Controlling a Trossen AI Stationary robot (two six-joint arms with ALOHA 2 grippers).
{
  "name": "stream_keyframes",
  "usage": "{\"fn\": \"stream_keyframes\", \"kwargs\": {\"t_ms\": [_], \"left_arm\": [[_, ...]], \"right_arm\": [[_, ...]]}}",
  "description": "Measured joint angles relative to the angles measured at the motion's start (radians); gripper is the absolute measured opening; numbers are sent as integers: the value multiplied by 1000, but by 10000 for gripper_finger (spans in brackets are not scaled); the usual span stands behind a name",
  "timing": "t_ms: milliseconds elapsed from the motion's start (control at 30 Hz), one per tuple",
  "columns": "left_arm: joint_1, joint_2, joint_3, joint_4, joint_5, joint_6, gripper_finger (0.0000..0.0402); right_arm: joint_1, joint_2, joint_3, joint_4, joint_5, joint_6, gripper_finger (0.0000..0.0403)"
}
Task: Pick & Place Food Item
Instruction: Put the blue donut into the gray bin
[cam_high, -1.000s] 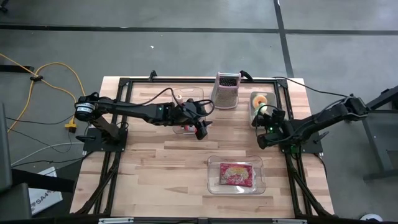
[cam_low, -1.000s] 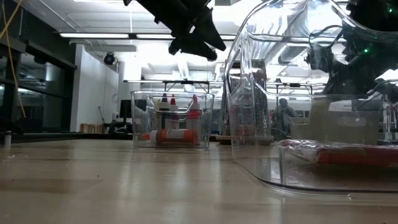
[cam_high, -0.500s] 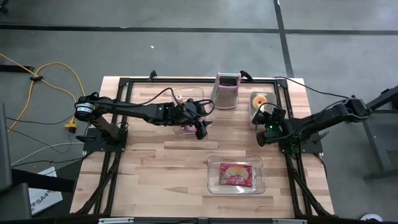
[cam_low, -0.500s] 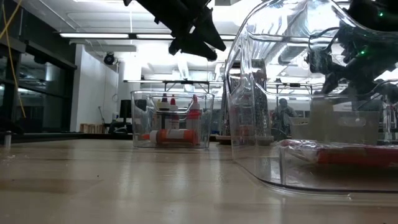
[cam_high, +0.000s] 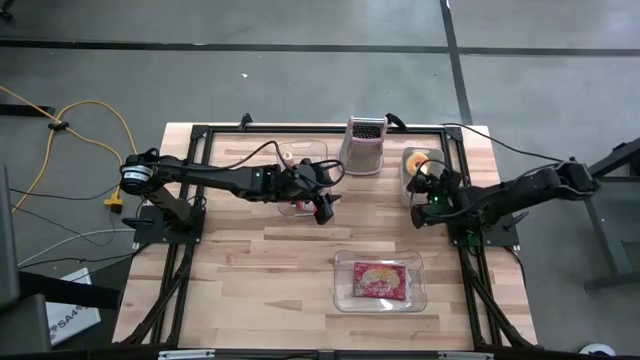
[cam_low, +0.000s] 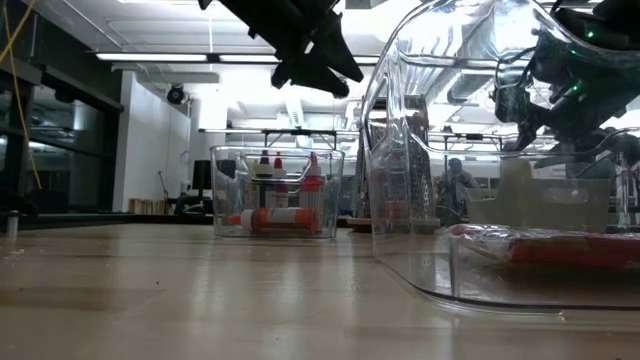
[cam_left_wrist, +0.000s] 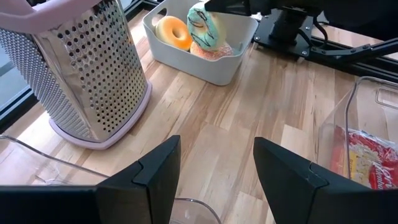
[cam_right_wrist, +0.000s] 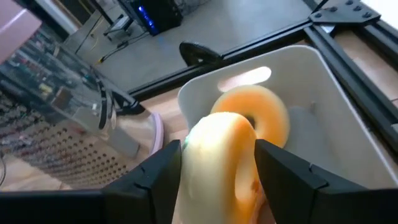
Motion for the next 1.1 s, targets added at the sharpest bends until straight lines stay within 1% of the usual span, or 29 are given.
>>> {"fn": "stream_keyframes", "kwargs": {"t_ms": [100, 267, 467, 733, 933, 1100], "left_arm": [[0, 0, 0, 0, 0, 0, 196], [0, 0, 0, 0, 0, 0, 196], [0, 0, 0, -1, 0, 0, 196], [0, 0, 0, -1, 0, 0, 196], [0, 0, 0, -1, 0, 0, 196], [0, 0, 0, -1, 0, 1, 196]], "right_arm": [[-24, 0, 0, -1, 0, -5, 194], [-63, 0, 0, -1, -7, -82, 194], [-123, 0, 0, 0, -56, -180, 194], [-188, 0, 1, 0, -60, -288, 194], [-227, 0, 2, -1, -78, -340, 194], [-262, 0, 48, -28, -79, -407, 194]]}}
